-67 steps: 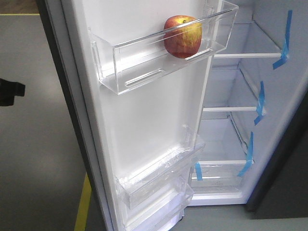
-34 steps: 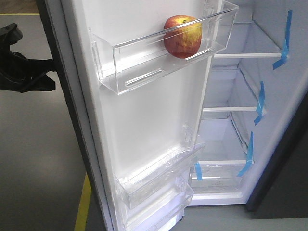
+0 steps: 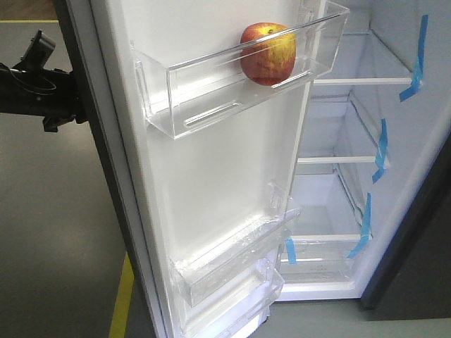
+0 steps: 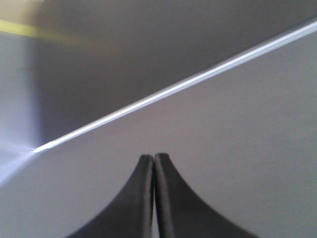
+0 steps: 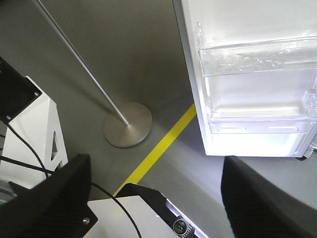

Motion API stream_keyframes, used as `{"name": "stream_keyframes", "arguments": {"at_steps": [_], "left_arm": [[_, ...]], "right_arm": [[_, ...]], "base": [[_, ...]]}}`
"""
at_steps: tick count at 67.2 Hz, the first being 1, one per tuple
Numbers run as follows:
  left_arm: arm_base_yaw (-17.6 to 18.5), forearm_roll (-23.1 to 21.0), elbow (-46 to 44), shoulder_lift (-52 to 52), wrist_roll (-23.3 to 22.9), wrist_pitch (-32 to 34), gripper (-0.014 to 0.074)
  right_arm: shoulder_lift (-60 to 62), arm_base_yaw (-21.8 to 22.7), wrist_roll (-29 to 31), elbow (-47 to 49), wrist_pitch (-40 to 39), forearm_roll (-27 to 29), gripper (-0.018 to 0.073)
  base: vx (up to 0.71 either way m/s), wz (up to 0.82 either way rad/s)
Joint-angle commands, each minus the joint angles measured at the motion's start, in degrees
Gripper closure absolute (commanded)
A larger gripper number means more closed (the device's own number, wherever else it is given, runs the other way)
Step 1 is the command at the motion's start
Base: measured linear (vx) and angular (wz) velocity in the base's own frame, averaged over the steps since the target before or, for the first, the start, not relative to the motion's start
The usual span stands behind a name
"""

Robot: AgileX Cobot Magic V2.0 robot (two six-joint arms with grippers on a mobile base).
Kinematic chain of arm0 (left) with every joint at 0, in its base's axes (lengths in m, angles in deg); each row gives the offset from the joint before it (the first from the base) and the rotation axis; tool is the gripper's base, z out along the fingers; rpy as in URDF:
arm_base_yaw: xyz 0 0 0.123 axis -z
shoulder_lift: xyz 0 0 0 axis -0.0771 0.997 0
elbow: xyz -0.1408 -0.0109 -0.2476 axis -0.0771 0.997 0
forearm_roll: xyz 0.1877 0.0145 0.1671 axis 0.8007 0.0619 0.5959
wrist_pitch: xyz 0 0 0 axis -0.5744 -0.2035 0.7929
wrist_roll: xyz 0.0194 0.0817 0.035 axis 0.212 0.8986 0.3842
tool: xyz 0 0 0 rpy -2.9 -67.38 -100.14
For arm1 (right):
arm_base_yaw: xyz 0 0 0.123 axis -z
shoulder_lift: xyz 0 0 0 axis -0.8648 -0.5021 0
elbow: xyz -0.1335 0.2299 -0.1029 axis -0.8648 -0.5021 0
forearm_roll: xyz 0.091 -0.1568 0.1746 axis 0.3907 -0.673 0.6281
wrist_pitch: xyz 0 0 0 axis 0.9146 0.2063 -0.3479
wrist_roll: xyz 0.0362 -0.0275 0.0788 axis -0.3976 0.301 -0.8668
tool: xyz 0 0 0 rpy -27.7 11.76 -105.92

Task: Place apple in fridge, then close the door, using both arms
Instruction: 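Swing the left gripper out to the outer edge of the refrigerator door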

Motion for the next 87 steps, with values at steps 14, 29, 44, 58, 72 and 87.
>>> {"name": "stream_keyframes", "arguments": {"at_steps": [14, 29, 44, 58, 72, 87], "left_arm": [[0.2, -6.8, -1.9, -2.7, 4.7, -7.9, 0.0603], [2.4, -6.7, -1.9, -2.9, 7.2, -11.5, 0.0603], [6.9, -7.2, -1.9, -4.5, 10.7, -10.2, 0.0603], [11.6, -7.2, -1.9, -5.6, 13.5, -9.6, 0.0603], [16.9, -9.6, -2.4, -6.1, 17.0, -8.3, 0.0603], [23.2, -12.7, -2.4, -6.2, 22.2, -4.9, 0.0603]], "right_arm": [[-0.7, 0.5, 0.5, 1.2, -2.2, 2.1, 0.0035], [-0.7, 0.5, 0.5, 1.2, -2.1, 2.1, 0.0035], [-0.7, 0.5, 0.5, 1.2, -2.1, 2.1, 0.0035], [-0.7, 0.5, 0.5, 1.2, -2.2, 2.1, 0.0035], [-0.7, 0.5, 0.5, 1.2, -2.2, 2.1, 0.0035], [-0.7, 0.5, 0.5, 1.2, -2.2, 2.1, 0.0035]], "base": [[0.00, 0.00], [0.00, 0.00], [0.00, 0.00], [0.00, 0.00], [0.00, 0.00], [0.00, 0.00]]}}
